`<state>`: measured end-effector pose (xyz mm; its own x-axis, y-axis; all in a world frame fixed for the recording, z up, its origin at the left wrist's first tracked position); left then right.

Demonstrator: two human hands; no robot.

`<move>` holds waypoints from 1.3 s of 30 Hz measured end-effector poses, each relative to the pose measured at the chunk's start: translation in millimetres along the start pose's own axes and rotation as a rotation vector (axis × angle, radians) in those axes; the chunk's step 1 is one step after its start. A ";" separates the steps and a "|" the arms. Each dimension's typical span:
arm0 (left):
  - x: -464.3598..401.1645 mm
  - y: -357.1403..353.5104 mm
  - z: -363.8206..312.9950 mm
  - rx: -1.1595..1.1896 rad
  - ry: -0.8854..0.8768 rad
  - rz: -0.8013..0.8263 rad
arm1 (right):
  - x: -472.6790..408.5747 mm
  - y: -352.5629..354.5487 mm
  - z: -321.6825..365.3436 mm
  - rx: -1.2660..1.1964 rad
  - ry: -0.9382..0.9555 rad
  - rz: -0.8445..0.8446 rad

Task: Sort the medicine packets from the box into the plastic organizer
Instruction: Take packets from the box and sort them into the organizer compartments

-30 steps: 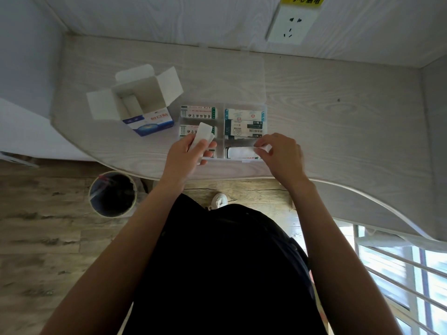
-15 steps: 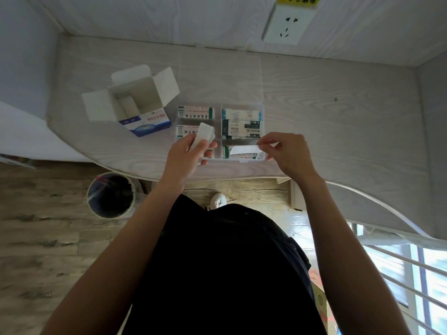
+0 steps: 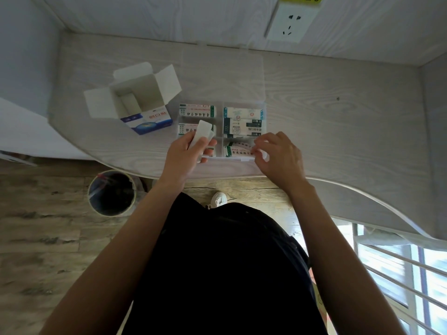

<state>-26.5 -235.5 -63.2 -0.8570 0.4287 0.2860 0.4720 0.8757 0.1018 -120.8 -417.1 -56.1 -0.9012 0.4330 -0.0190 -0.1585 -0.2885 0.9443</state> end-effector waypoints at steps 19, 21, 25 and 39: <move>10.4 -32.9 4.0 -0.104 -0.041 0.280 | 7.3 1.3 -3.2 -0.221 0.049 -0.050; 7.7 -34.9 7.0 -0.136 -0.035 0.265 | 9.2 -1.6 -4.6 -0.204 0.062 -0.002; 3.4 -33.2 5.9 -0.196 -0.061 0.243 | 8.8 -4.2 -0.2 -0.119 0.063 0.076; 4.0 -10.1 0.9 -0.055 -0.040 0.080 | -22.3 -9.6 31.9 0.225 0.017 0.227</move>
<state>-34.9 -242.4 -63.9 -0.8229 0.5065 0.2574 0.5493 0.8250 0.1329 -86.3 -396.8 -54.3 -0.9101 0.3646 0.1971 0.1389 -0.1797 0.9739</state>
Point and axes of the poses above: each hand's wrist, its own x-axis away from the middle knuckle, its own y-axis out of the back of the hand, z = x × y, the point moved 5 cm from there along -x, towards the middle knuckle, and after that the axes turned 13 degrees about -y, right-handed, at the moved point
